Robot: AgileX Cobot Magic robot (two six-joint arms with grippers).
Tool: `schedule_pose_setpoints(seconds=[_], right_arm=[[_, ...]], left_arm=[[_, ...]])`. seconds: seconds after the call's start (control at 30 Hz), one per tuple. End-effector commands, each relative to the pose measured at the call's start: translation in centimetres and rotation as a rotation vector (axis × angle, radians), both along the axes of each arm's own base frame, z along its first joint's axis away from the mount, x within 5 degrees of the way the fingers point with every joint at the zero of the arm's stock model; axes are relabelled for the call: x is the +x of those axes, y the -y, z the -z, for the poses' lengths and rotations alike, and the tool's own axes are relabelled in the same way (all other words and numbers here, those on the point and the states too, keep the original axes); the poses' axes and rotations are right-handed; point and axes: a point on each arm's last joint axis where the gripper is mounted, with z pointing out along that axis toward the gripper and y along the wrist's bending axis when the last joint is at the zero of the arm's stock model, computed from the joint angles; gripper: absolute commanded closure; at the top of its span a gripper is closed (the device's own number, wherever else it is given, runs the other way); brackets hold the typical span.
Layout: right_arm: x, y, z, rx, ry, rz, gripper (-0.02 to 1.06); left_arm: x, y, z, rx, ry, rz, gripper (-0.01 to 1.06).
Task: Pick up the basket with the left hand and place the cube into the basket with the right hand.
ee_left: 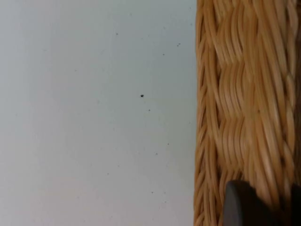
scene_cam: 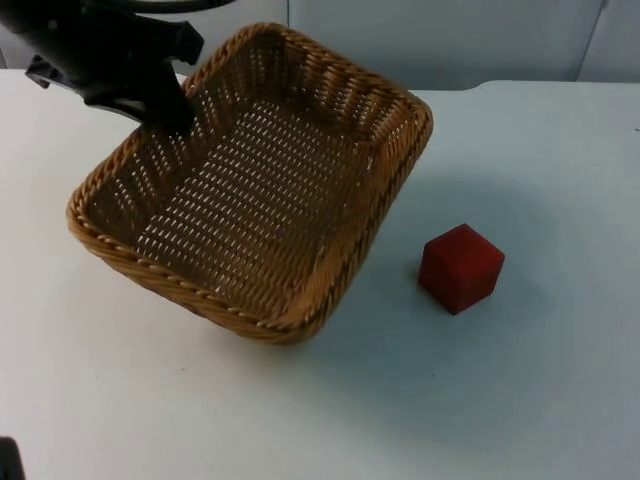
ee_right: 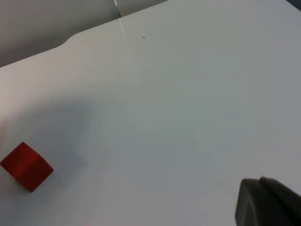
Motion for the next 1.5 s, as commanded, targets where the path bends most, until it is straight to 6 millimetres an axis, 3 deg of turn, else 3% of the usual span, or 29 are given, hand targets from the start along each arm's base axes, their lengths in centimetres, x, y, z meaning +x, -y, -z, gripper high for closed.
schedule_pose_setpoints(seconds=[0.0,0.3,0.7,1.47], right_arm=[[-0.01,0.06,0.04,-0.006,0.006,0.015,1.05],[-0.01,0.06,0.04,-0.006,0.006,0.015,1.05],[-0.01,0.06,0.04,-0.006,0.006,0.015,1.05],[-0.01,0.06,0.04,-0.006,0.006,0.015,1.05]], left_arm=[[0.2,-0.65,-1.33,-0.029,0.022,-0.033,1.05],[0.28,-1.07,-1.34,-0.034,0.019,-0.044,1.05],[-0.65,-0.68,-1.26,-0.083,-0.108,-0.041,1.05],[-0.53,-0.72,-1.27,-0.08,-0.098,-0.049,1.05]])
